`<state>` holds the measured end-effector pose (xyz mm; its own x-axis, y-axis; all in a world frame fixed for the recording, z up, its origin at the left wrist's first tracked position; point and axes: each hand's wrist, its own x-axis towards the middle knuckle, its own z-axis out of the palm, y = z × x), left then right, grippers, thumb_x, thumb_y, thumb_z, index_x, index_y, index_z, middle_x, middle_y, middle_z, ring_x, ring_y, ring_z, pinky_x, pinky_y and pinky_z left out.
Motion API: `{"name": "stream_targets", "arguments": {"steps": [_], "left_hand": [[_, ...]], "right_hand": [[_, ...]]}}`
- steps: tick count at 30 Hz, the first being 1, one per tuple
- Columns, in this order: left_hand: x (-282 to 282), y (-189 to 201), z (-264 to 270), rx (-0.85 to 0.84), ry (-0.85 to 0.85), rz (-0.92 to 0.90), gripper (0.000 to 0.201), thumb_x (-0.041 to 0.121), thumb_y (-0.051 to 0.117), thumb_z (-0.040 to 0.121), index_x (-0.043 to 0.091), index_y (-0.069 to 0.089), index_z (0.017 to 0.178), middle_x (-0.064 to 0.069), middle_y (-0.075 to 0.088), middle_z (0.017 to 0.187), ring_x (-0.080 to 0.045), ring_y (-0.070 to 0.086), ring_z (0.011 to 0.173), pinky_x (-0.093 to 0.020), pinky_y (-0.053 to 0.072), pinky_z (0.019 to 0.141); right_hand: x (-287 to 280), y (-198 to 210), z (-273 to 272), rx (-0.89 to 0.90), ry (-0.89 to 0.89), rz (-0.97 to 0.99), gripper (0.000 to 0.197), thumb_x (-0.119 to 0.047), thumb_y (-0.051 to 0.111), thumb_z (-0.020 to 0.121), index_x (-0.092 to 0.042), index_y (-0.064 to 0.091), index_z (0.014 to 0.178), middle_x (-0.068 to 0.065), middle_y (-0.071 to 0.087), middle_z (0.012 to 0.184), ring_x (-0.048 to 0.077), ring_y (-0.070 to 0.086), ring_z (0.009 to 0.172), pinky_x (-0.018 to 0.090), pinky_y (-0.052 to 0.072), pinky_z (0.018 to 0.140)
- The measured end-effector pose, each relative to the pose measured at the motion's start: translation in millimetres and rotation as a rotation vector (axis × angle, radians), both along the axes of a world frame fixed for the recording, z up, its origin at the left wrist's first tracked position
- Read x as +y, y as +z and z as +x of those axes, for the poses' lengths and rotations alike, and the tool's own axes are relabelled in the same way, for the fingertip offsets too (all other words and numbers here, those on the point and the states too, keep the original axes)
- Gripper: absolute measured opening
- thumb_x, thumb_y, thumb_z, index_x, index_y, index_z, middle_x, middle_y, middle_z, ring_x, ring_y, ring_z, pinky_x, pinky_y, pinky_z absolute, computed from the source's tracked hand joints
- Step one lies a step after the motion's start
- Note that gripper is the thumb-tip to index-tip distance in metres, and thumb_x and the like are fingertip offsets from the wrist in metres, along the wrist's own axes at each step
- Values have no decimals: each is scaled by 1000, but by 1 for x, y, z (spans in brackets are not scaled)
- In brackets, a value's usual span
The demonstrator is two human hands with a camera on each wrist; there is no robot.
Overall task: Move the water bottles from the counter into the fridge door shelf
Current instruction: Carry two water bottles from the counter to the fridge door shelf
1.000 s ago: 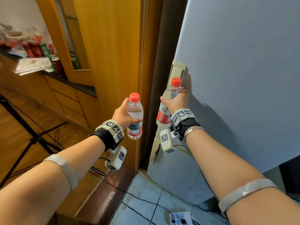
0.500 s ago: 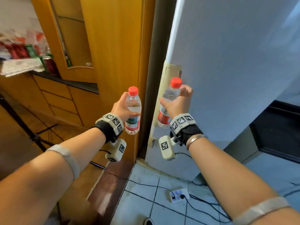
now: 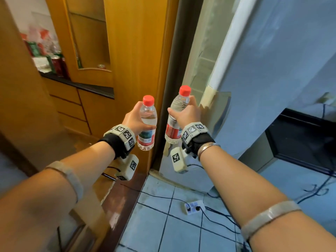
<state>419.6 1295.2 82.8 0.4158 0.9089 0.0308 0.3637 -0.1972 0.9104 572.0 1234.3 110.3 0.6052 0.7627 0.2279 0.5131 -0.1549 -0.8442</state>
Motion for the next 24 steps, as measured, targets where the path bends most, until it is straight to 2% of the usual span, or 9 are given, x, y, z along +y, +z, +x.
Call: {"name": "stream_targets", "arguments": {"steps": [3,5,7,11,15,18,21,24], "left_hand": [[-4,0,-3,14,-8,8,73,9,79,66,24,39,124,-8,57,127,-30,53,120,-55,46,96],[-7,0,-2,24,-24,16,73,9,79,66,23,39,125,-9,56,127,-31,53,120,-56,45,96],[-12,0,2,21,-41,18,72,9,79,67,23,39,125,-9,56,128,-32,52,121,-57,45,96],[-27,-2,14,0,-99,22,71,11,80,66,24,39,123,-8,57,124,-32,55,117,-57,46,95],[-44,-5,31,-3,-196,34,71,12,80,66,25,39,122,-8,57,124,-32,55,116,-57,47,95],[-56,-8,46,9,-262,44,75,14,80,66,24,37,127,-9,56,127,-32,54,117,-56,46,95],[-67,-11,61,21,-327,40,80,17,82,64,24,35,129,-9,56,127,-32,55,117,-56,46,95],[-78,-13,80,31,-375,37,86,17,82,64,24,31,134,-10,54,130,-33,53,119,-55,45,97]], "right_hand": [[-1,0,5,-18,-76,15,51,-22,76,73,-10,45,111,2,61,95,18,58,86,23,43,80],[-8,-1,8,-20,-117,13,67,-23,77,70,-8,42,125,6,64,106,23,62,97,28,47,89],[-21,-1,11,-31,-164,2,76,-22,77,69,-6,38,132,10,63,112,26,62,103,30,47,93],[-57,2,16,-86,-256,20,72,-20,77,70,-1,40,129,12,62,111,27,61,103,24,43,87],[-98,4,20,-126,-343,34,56,-22,77,69,-5,48,113,13,64,106,28,63,96,21,41,76],[-127,3,27,-130,-385,34,51,-23,78,67,-5,51,107,12,66,101,27,65,91,26,47,78],[-153,4,34,-133,-418,36,50,-20,80,68,-6,51,106,9,67,97,20,62,85,23,44,76],[-171,4,42,-78,-438,44,46,-18,79,68,-11,52,104,8,68,97,23,65,89,22,45,78]]}}
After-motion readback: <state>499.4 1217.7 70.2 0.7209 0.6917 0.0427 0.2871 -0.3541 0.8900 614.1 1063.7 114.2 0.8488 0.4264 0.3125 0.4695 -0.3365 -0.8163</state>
